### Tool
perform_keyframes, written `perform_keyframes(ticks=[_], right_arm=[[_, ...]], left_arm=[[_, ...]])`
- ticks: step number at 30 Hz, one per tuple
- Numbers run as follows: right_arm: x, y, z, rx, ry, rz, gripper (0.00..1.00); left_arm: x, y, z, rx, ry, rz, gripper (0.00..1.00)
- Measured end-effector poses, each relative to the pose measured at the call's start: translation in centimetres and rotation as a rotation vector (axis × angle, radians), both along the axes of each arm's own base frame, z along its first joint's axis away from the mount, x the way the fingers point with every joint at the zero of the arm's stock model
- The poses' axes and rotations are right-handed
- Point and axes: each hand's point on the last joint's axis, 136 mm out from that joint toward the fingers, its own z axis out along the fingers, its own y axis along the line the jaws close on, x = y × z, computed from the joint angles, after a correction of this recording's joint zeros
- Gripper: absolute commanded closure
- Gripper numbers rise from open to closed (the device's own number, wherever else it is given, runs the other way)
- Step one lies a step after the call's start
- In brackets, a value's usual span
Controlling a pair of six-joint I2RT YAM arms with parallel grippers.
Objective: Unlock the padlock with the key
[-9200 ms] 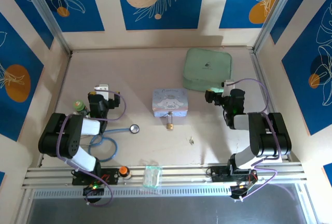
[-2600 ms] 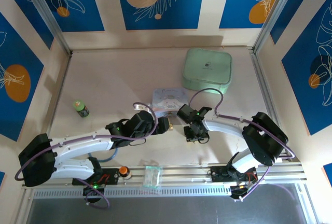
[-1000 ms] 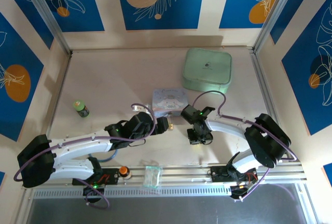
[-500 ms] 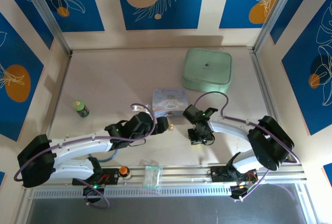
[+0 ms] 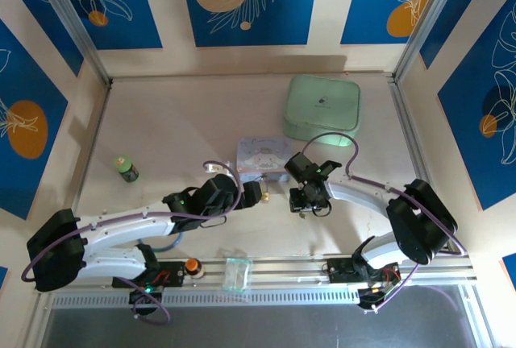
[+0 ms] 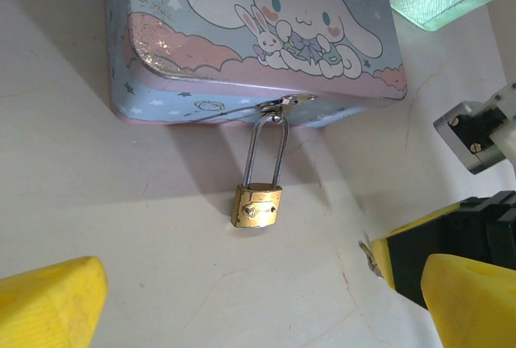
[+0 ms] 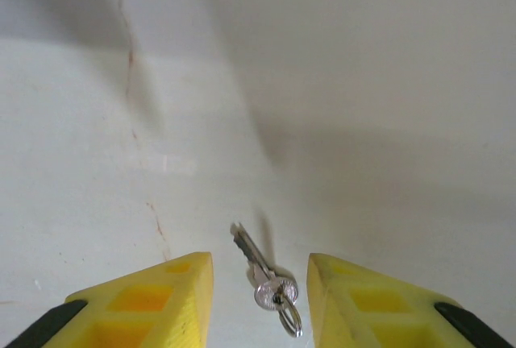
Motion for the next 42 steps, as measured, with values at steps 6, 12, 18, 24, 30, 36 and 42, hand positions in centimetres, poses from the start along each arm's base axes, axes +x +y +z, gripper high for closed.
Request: perform_keyframes(ticks=[6,12,18,24,30,36,42], right_arm=[[0.4,0.2,-0.1,0.012,-0.009,0.001,0.66],[0.0,0.1,-0.3,0.008,0.006,0.006,0.67],[-1.3,-0.4,-1.0,-0.044,0.046,0.024,0.69],[-1.7,-0.5,-1.4,-0.068,0.067,0.028,0.72],[-1.7,-0.6,-1.5,-0.092,0.070,0.037,0.77],[-1.8,-0.5,-1.5,-0.152,0.072,0.052,0.79],[-1.9,-0.5,-1.5,-0.164,0.064,0.028,0.81]], left_arm=[[0.1,0.0,0.0,0.001,-0.002,0.003,0.00],[0.1,0.0,0.0,0.001,-0.002,0.003,0.01],[0.1,0.0,0.0,0.001,-0.002,0.003,0.01],[0.0,0.1,-0.1,0.002,-0.001,0.004,0.01],[-0.1,0.4,-0.2,0.001,-0.005,0.007,0.01],[0.0,0.5,0.0,-0.003,-0.010,0.010,0.01],[-0.1,0.8,-0.3,0.002,-0.009,0.022,0.01]])
